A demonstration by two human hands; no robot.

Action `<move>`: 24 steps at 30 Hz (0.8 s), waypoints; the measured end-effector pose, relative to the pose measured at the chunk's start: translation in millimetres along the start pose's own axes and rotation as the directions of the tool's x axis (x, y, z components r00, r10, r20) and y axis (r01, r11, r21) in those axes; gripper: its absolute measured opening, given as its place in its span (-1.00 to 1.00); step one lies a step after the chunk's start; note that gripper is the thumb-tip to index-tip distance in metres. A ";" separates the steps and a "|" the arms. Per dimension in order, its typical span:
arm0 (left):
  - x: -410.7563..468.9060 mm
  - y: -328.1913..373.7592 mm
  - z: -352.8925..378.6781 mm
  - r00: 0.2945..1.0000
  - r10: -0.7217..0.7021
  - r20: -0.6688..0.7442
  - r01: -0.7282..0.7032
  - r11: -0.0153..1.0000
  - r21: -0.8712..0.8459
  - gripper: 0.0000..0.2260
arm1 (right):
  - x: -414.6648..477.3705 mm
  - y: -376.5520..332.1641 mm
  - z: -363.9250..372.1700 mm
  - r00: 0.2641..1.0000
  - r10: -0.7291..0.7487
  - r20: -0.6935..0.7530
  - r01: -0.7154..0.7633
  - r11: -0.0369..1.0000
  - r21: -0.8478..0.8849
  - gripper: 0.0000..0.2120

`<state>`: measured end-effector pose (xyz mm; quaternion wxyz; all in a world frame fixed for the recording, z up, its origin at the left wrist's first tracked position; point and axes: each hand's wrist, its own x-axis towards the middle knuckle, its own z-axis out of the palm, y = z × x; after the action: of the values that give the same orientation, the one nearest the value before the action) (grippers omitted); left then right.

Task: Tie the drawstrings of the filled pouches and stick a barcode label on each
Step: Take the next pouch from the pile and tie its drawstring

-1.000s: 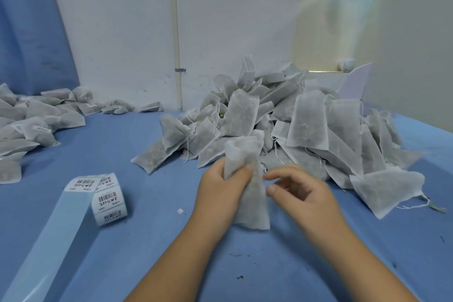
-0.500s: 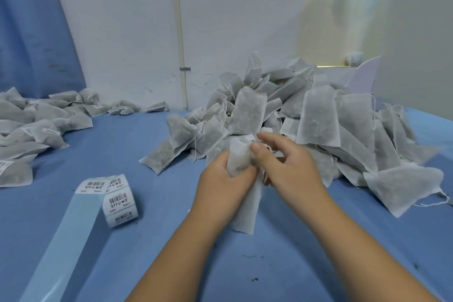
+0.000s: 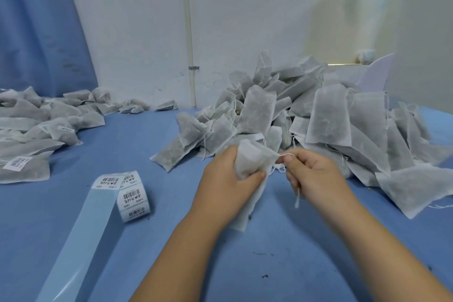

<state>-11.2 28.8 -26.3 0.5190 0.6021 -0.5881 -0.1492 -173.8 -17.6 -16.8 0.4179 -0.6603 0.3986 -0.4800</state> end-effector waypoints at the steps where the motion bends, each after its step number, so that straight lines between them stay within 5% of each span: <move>1: -0.2 -1.2 -0.6 0.999 0.044 0.013 -0.044 0.998 0.045 -0.71 | -0.7 -0.4 -1.5 0.999 0.028 0.045 -0.028 1.000 -0.003 -0.67; 11: -2.5 -7.1 0.0 0.965 0.148 0.218 -0.188 0.966 0.178 -0.56 | -4.3 -16.4 -16.9 0.972 0.110 0.206 -0.166 0.944 0.284 -0.54; 24: -8.3 0.8 2.6 0.938 0.045 0.343 -0.100 0.984 0.145 -0.67 | -1.0 -30.1 -37.9 0.996 0.031 0.086 -0.085 0.681 0.727 -0.72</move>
<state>-15.8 35.0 -30.3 0.3655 0.5850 -0.7005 -0.1833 -207.0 -13.1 18.2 0.6741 -0.4422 0.1812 -0.5632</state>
